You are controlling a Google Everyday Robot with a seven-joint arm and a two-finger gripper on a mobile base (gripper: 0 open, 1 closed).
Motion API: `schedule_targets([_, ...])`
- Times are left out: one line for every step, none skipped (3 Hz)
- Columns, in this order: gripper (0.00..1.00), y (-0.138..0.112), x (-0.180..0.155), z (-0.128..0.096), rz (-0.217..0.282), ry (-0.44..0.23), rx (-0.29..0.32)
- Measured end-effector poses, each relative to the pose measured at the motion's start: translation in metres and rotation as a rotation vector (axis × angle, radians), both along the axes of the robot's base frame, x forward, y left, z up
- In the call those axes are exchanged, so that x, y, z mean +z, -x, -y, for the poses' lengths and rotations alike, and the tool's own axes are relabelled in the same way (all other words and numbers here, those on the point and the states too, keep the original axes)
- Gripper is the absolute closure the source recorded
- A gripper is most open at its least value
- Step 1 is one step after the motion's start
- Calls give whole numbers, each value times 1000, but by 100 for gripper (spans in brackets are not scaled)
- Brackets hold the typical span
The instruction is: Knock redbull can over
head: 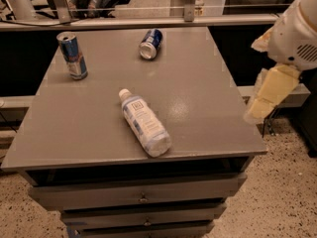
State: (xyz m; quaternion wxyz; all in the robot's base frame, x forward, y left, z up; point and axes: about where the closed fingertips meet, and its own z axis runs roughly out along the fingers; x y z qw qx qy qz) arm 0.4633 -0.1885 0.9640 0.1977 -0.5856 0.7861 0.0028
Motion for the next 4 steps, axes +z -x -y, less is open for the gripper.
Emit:
schedule_targets([0, -31, -13, -47, 5, -166, -16])
schedule_targets([0, -57, -8, -109, 29, -378, -26])
schedule_targets([0, -64, 1, -118, 62, -417, -30])
schedule_targets([0, -64, 1, -118, 59, -415, -29])
